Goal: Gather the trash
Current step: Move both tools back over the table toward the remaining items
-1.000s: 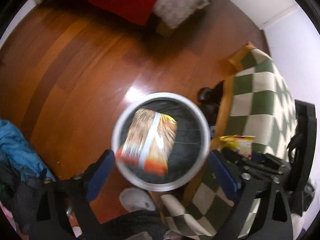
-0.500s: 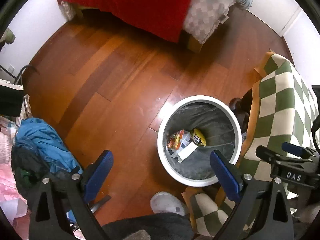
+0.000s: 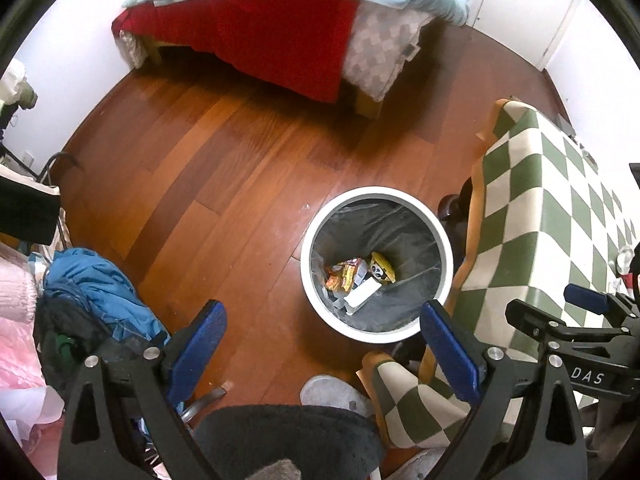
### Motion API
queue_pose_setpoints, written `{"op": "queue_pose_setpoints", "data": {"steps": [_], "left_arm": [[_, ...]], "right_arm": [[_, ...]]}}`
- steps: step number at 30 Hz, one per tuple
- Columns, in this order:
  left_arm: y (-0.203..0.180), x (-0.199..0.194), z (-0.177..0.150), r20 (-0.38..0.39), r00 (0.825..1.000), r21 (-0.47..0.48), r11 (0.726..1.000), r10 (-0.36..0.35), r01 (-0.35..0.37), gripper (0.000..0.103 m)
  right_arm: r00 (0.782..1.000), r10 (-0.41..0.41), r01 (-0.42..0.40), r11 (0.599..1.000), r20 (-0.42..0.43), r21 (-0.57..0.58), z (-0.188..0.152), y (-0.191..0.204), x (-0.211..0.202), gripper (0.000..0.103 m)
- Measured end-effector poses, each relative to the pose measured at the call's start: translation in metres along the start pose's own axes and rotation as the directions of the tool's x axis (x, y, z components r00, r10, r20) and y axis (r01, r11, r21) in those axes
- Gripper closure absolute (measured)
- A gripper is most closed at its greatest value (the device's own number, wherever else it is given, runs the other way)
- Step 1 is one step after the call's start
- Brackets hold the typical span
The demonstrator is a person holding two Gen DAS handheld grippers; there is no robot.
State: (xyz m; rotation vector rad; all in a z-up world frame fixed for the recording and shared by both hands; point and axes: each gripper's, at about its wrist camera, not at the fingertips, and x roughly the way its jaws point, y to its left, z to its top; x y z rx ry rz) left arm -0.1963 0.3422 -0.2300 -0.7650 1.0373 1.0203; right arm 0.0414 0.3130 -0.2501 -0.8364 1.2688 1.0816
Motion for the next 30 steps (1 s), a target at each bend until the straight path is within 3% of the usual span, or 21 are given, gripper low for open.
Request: {"op": "queue_pose_setpoints", "data": {"steps": [7, 13, 19, 22, 26, 30], "left_arm": [[-0.007, -0.046, -0.013, 0.052, 0.999, 0.007, 1.000, -0.001, 0.001, 0.004], [-0.020, -0.096, -0.021, 0.112, 0.994, 0.005, 1.000, 0.002, -0.003, 0.004], [-0.061, -0.135, -0.021, 0.182, 0.983, 0.028, 1.000, -0.011, 0.006, 0.005], [-0.099, -0.141, -0.015, 0.209, 0.976, 0.072, 0.997, -0.051, 0.037, 0.004], [-0.167, -0.122, -0.008, 0.194, 0.977, 0.171, 0.984, -0.091, 0.058, 0.004], [-0.251, -0.079, -0.007, 0.139, 0.981, 0.290, 0.953, -0.132, 0.087, 0.004]], "right_arm": [[0.997, 0.030, -0.031, 0.999, 0.066, 0.011, -0.023, -0.007, -0.048, 0.003], [0.983, 0.124, -0.126, 0.992, 0.135, 0.012, -0.046, -0.017, -0.102, 0.003], [0.934, 0.272, -0.296, 0.952, 0.231, 0.078, -0.071, -0.057, -0.159, 0.003], [0.914, 0.287, -0.334, 0.934, 0.286, 0.130, -0.083, -0.093, -0.185, 0.003], [0.913, 0.227, -0.317, 0.918, 0.340, 0.237, -0.101, -0.165, -0.207, 0.003], [0.943, 0.069, -0.201, 0.897, 0.326, 0.393, -0.124, -0.265, -0.201, 0.003]]}}
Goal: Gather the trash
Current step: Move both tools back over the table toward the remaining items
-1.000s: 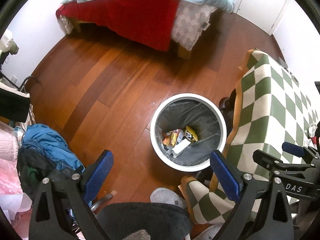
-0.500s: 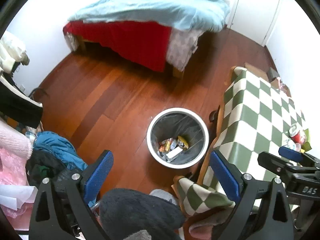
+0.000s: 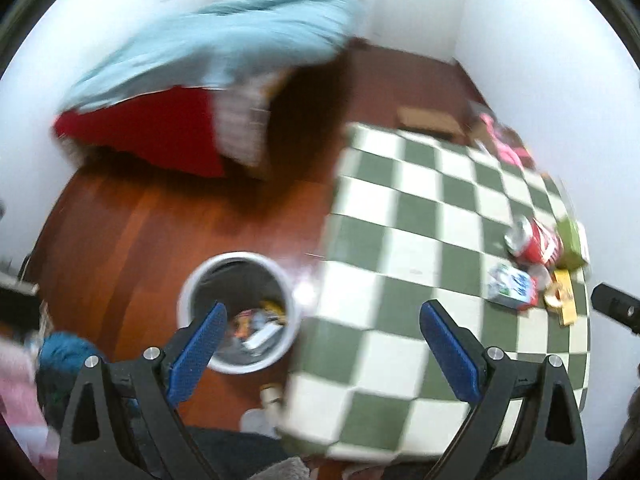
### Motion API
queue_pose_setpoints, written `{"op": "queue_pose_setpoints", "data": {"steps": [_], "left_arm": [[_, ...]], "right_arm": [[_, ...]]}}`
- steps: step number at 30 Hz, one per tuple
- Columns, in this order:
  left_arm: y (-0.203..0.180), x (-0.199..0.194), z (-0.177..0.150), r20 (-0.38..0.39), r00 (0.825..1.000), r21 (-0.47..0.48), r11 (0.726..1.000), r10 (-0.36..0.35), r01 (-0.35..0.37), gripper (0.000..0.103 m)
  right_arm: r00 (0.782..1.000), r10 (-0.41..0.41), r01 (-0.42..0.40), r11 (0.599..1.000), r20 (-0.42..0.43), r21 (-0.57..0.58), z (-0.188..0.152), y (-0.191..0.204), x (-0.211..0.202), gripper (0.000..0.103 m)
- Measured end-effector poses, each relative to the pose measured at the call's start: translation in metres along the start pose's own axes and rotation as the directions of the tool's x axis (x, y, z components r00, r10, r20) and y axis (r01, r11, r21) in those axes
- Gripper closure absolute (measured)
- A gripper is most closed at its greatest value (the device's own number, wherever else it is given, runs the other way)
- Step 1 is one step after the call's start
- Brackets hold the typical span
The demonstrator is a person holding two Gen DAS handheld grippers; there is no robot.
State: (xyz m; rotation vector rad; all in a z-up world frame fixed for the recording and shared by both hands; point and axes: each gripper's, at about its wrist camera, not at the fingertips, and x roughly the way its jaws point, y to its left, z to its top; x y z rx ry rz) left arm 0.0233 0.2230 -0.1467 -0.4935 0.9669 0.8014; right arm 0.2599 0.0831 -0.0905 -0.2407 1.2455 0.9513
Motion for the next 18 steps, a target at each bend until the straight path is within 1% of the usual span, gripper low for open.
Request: {"op": "queue_pose_setpoints", "data": {"steps": [3, 5, 6, 7, 8, 9, 10, 11, 12, 14, 16, 17, 18], "left_arm": [[-0.062, 0.043, 0.007, -0.034, 0.999, 0.110, 0.993, -0.039, 0.042, 0.004], [-0.095, 0.066, 0.010, -0.057, 0.997, 0.177, 0.982, -0.052, 0.061, 0.004], [-0.114, 0.079, 0.010, -0.072, 0.996, 0.220, 0.973, -0.056, 0.071, 0.004], [-0.128, 0.089, 0.010, -0.087, 0.994, 0.255, 0.963, -0.060, 0.081, 0.004], [-0.138, 0.094, 0.010, -0.096, 0.993, 0.285, 0.954, -0.065, 0.090, 0.004], [-0.153, 0.098, 0.009, -0.104, 0.992, 0.336, 0.936, -0.073, 0.104, 0.004], [-0.163, 0.098, 0.009, -0.104, 0.991, 0.377, 0.919, -0.082, 0.115, 0.004], [-0.174, 0.098, 0.009, -0.098, 0.992, 0.427, 0.897, -0.083, 0.117, 0.004], [-0.188, 0.096, 0.010, -0.091, 0.992, 0.485, 0.865, -0.092, 0.125, 0.004], [-0.207, 0.095, 0.011, -0.095, 0.990, 0.573, 0.807, -0.109, 0.144, 0.004], [-0.228, 0.096, 0.012, -0.121, 0.985, 0.667, 0.725, -0.124, 0.173, 0.004], [-0.237, 0.100, 0.012, -0.146, 0.982, 0.710, 0.678, -0.123, 0.190, 0.004], [-0.244, 0.103, 0.012, -0.167, 0.978, 0.737, 0.644, -0.123, 0.206, 0.004]], "right_arm": [[0.995, -0.100, 0.101, 0.992, -0.013, 0.072, 0.013, -0.072, 0.007, 0.003], [0.983, -0.182, 0.185, 0.976, -0.039, 0.112, 0.022, -0.126, 0.020, 0.003], [0.974, -0.217, 0.223, 0.968, -0.059, 0.118, 0.026, -0.150, 0.029, 0.006], [0.966, -0.247, 0.255, 0.959, -0.077, 0.121, 0.028, -0.166, 0.037, 0.021], [0.957, -0.274, 0.285, 0.951, -0.100, 0.118, 0.032, -0.184, 0.047, 0.032], [0.946, -0.299, 0.313, 0.942, -0.126, 0.116, 0.034, -0.199, 0.057, 0.042], [0.934, -0.318, 0.338, 0.934, -0.163, 0.116, 0.037, -0.218, 0.070, 0.042], [0.932, -0.318, 0.341, 0.933, -0.176, 0.118, 0.037, -0.227, 0.075, 0.042], [0.928, -0.316, 0.343, 0.932, -0.196, 0.120, 0.039, -0.241, 0.085, 0.041], [0.920, -0.326, 0.354, 0.929, -0.216, 0.109, 0.042, -0.254, 0.096, 0.040], [0.916, -0.322, 0.355, 0.928, -0.237, 0.111, 0.046, -0.266, 0.107, 0.038], [0.915, -0.317, 0.353, 0.929, -0.250, 0.111, 0.047, -0.270, 0.112, 0.038], [0.909, -0.318, 0.356, 0.928, -0.270, 0.106, 0.049, -0.274, 0.120, 0.038]]}}
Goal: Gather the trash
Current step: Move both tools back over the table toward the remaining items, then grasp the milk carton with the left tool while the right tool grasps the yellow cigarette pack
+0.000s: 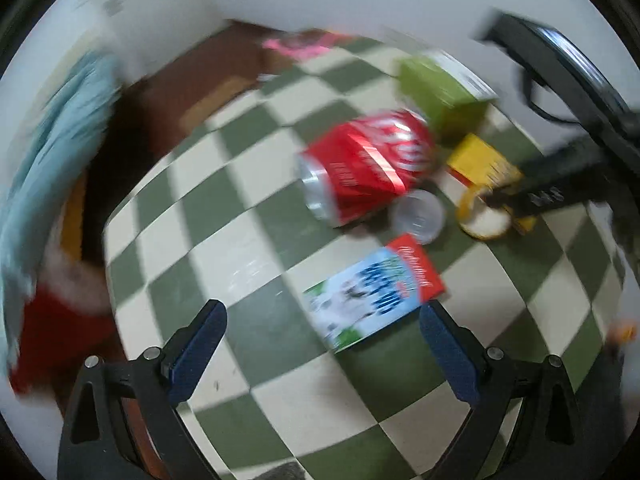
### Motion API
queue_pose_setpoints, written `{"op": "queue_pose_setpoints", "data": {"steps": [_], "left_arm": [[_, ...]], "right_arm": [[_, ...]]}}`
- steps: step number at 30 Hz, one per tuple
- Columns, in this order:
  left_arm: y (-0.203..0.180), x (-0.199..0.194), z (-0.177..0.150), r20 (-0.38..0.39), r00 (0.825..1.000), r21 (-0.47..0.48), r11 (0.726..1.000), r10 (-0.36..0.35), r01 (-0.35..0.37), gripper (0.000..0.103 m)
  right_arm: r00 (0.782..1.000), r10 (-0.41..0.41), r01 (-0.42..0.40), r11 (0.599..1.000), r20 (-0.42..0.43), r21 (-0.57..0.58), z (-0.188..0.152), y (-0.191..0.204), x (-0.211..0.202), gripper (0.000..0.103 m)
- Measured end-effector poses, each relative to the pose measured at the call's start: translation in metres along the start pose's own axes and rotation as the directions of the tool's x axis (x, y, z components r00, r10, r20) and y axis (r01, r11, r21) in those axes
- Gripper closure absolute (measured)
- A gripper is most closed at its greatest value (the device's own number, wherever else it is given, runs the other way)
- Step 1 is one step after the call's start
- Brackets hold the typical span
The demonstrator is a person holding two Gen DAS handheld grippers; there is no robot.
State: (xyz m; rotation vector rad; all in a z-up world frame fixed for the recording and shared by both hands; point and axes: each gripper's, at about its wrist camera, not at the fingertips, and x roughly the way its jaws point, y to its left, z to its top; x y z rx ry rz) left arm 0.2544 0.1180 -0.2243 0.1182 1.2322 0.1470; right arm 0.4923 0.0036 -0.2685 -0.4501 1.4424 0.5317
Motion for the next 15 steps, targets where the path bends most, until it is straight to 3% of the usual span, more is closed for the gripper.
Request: {"op": "queue_pose_setpoints", "data": {"steps": [5, 8, 12, 14, 15], "left_arm": [[-0.017, 0.021, 0.014, -0.109, 0.990, 0.182, 0.977, -0.093, 0.112, 0.005], [-0.031, 0.031, 0.015, -0.170, 0.980, 0.283, 0.947, -0.104, 0.150, 0.005], [-0.045, 0.048, 0.017, -0.202, 0.975, 0.346, 0.925, -0.092, 0.160, 0.005], [-0.047, 0.053, 0.018, -0.196, 0.978, 0.348, 0.927, -0.076, 0.142, 0.013], [-0.047, 0.054, 0.019, -0.184, 0.981, 0.340, 0.932, -0.068, 0.128, 0.022]], "right_arm": [[1.000, 0.000, 0.000, 1.000, 0.001, -0.007, 0.004, -0.003, 0.012, 0.040], [1.000, 0.017, -0.017, 1.000, -0.009, 0.023, -0.002, -0.010, 0.012, 0.041], [0.998, 0.059, -0.056, 0.993, -0.018, 0.105, -0.023, -0.036, 0.004, 0.041], [0.998, 0.067, -0.064, 0.990, -0.020, 0.124, -0.031, -0.045, 0.001, 0.041], [0.997, 0.069, -0.065, 0.990, -0.026, 0.127, -0.036, -0.048, 0.000, 0.041]]}}
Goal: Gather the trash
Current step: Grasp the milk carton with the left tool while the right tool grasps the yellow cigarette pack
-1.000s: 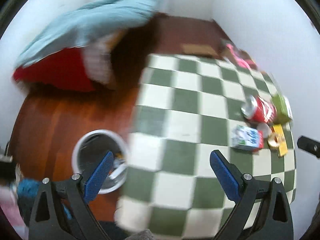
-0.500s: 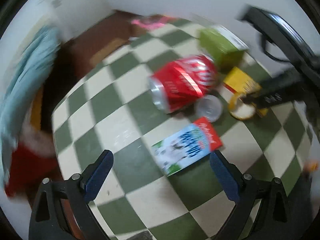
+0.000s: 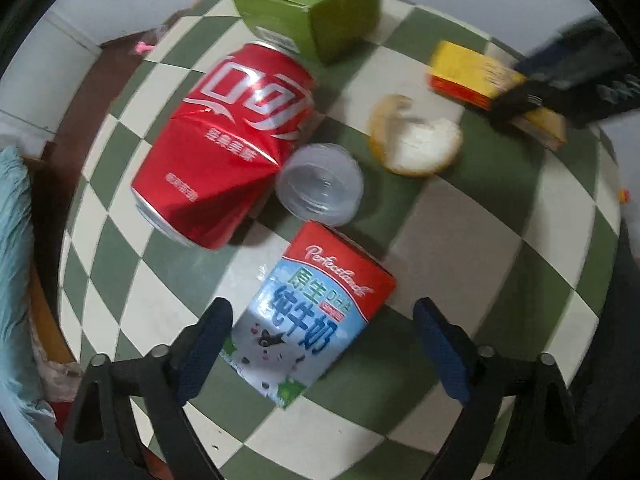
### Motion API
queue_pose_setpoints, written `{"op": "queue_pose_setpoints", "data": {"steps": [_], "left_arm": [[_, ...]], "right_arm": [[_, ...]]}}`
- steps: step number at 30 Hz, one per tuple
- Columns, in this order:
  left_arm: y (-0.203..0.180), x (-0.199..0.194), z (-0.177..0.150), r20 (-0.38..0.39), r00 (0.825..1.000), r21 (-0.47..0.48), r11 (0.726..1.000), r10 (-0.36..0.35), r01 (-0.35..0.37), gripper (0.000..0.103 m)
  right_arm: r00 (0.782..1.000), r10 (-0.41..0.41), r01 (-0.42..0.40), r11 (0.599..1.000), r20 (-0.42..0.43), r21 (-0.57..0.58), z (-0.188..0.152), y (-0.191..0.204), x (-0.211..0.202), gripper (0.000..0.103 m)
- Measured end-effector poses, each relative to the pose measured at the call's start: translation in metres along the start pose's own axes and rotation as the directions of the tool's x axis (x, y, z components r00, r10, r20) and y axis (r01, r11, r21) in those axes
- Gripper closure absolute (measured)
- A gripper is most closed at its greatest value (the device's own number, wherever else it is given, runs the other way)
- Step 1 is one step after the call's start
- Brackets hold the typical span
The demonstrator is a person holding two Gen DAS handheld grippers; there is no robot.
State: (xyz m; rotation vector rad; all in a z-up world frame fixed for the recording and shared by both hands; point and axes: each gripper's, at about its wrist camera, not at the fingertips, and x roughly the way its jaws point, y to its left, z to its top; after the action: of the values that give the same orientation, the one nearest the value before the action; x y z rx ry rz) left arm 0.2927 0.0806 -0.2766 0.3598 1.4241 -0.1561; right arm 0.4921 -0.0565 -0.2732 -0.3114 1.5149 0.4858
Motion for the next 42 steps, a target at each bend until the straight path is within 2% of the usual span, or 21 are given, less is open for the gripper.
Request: {"op": "queue_pose_setpoints", "data": {"steps": [2, 4, 6, 9, 11, 13, 14, 15, 16, 18, 20, 23, 25, 27, 29, 30, 32, 34, 36, 38, 42], "left_arm": [[0.004, -0.002, 0.000, 0.008, 1.000, -0.036, 0.999, 0.002, -0.002, 0.029], [0.007, -0.006, -0.001, 0.014, 1.000, -0.090, 0.996, -0.012, 0.013, 0.042], [0.013, -0.009, -0.006, 0.005, 1.000, -0.132, 0.991, -0.028, 0.028, 0.042], [0.017, -0.013, -0.012, 0.003, 1.000, -0.212, 0.977, -0.029, 0.029, 0.043], [0.023, -0.014, -0.016, -0.002, 0.999, -0.299, 0.953, -0.043, 0.041, 0.044], [0.035, -0.014, -0.025, -0.014, 0.995, -0.450, 0.889, -0.101, 0.084, 0.044], [0.039, -0.015, -0.030, 0.000, 0.992, -0.497, 0.861, -0.126, 0.109, 0.044], [0.044, -0.017, -0.036, 0.019, 0.989, -0.561, 0.818, -0.145, 0.130, 0.044], [0.048, -0.018, -0.042, 0.025, 0.986, -0.608, 0.781, -0.162, 0.144, 0.044], [0.055, -0.017, -0.054, 0.065, 0.977, -0.681, 0.707, -0.202, 0.191, 0.044], [0.056, -0.019, -0.061, 0.080, 0.976, -0.712, 0.673, -0.203, 0.199, 0.044], [0.056, -0.020, -0.062, 0.103, 0.975, -0.714, 0.669, -0.195, 0.209, 0.044], [0.055, -0.016, -0.065, 0.104, 0.977, -0.686, 0.697, -0.188, 0.207, 0.043], [0.057, -0.008, -0.061, 0.097, 0.978, -0.657, 0.726, -0.185, 0.202, 0.043], [0.056, -0.002, -0.055, 0.083, 0.980, -0.641, 0.744, -0.180, 0.191, 0.043], [0.051, 0.002, -0.052, 0.072, 0.982, -0.625, 0.759, -0.176, 0.182, 0.043], [0.045, 0.008, -0.043, 0.053, 0.984, -0.592, 0.788, -0.170, 0.168, 0.043], [0.036, 0.010, -0.038, 0.031, 0.990, -0.552, 0.823, -0.139, 0.133, 0.043], [0.027, 0.012, -0.035, 0.014, 0.994, -0.529, 0.843, -0.109, 0.100, 0.044], [0.022, 0.011, -0.033, 0.016, 0.996, -0.538, 0.839, -0.082, 0.078, 0.051], [0.014, 0.003, -0.056, 0.046, 0.996, -0.622, 0.779, -0.070, 0.083, 0.052]], "right_arm": [[1.000, 0.023, -0.022, 1.000, -0.016, 0.020, -0.007, -0.008, -0.001, 0.040], [0.998, 0.045, -0.043, 0.998, -0.034, 0.038, -0.013, -0.013, -0.003, 0.036], [0.997, 0.064, -0.062, 0.997, -0.034, 0.043, -0.018, -0.016, -0.007, 0.026], [1.000, 0.026, -0.026, 1.000, -0.011, 0.010, -0.019, -0.010, -0.006, 0.026], [1.000, -0.001, 0.001, 1.000, -0.003, -0.015, -0.017, -0.002, -0.002, 0.026], [0.998, -0.055, 0.055, 0.997, 0.013, -0.047, -0.017, 0.006, 0.001, 0.026], [0.997, -0.070, 0.071, 0.996, 0.021, -0.058, -0.017, 0.008, 0.002, 0.026], [0.996, -0.086, 0.088, 0.994, 0.031, -0.072, -0.019, 0.011, 0.003, 0.030], [0.995, -0.092, 0.095, 0.992, 0.038, -0.082, -0.020, 0.013, 0.003, 0.042], [0.992, -0.113, 0.117, 0.988, 0.048, -0.100, -0.026, 0.019, 0.004, 0.043], [0.997, -0.068, 0.070, 0.992, 0.026, -0.106, -0.034, 0.026, 0.003, 0.043], [0.998, 0.046, -0.049, 0.994, -0.030, -0.096, -0.048, 0.039, 0.001, 0.043], [0.998, 0.055, -0.058, 0.992, -0.032, -0.110, -0.053, 0.049, 0.000, 0.042], [0.999, 0.030, -0.032, 0.991, -0.015, -0.129, -0.055, 0.055, 0.000, 0.042], [1.000, -0.023, 0.022, 0.989, -0.006, -0.145, -0.054, 0.059, 0.004, 0.041], [1.000, -0.019, 0.019, 0.989, 0.001, -0.145, -0.055, 0.059, 0.003, 0.037], [0.999, -0.038, 0.038, 0.988, 0.007, -0.147, -0.056, 0.062, 0.003, 0.036], [0.998, -0.058, 0.060, 0.986, 0.015, -0.156, -0.058, 0.066, 0.003, 0.036], [0.997, -0.074, 0.077, 0.983, 0.025, -0.169, -0.058, 0.064, 0.002, 0.036], [0.995, -0.089, 0.094, 0.979, 0.036, -0.179, -0.061, 0.066, 0.002, 0.036], [0.990, -0.120, 0.132, 0.971, 0.073, -0.199, -0.075, 0.076, -0.002, 0.038]]}}
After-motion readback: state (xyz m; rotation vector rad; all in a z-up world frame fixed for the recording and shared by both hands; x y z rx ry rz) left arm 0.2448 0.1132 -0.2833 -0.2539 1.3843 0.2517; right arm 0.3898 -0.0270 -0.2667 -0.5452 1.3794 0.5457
